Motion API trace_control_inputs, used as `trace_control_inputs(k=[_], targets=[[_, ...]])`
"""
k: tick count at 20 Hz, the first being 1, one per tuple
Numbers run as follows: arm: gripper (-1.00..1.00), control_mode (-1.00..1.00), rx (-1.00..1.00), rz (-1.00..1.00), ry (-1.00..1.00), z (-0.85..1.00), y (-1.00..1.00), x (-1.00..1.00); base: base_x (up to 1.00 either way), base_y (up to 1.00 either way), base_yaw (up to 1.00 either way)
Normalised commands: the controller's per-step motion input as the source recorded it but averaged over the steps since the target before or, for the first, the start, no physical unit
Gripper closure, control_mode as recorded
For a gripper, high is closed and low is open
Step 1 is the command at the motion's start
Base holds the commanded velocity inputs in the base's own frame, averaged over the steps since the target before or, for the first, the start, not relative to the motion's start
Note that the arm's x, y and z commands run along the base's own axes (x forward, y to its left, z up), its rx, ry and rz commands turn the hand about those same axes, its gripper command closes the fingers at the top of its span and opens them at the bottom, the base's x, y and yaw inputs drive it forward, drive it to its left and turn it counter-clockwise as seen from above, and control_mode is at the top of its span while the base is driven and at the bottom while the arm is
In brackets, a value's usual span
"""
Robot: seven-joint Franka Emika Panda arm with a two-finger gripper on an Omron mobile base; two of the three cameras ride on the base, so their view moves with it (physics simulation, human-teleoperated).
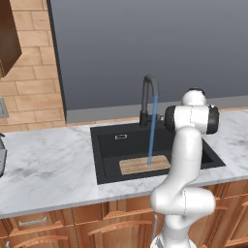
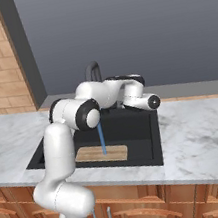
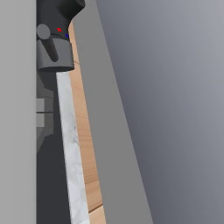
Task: Turn on the sink faucet with hot water and rinse the cutting board for ten seconds, then turn off the faucet. Push the cutting board to reach the water if necessary.
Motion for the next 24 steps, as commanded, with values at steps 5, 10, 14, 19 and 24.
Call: trace_control_inputs(k=[5,10,14,19,24], targets=[[1.00,-1.00,0.00,0.00,0.00,0.00,0.00,0.00,0.00,0.00,0.00],[1.00,-1.00,0.00,0.00,0.00,0.00,0.00,0.00,0.00,0.00,0.00],[1.00,-1.00,0.00,0.00,0.00,0.00,0.00,0.00,0.00,0.00,0.00],[1.00,-1.00,0.00,0.00,0.00,0.00,0.00,0.00,0.00,0.00,0.00],[1.00,-1.00,0.00,0.00,0.00,0.00,0.00,0.00,0.00,0.00,0.00]])
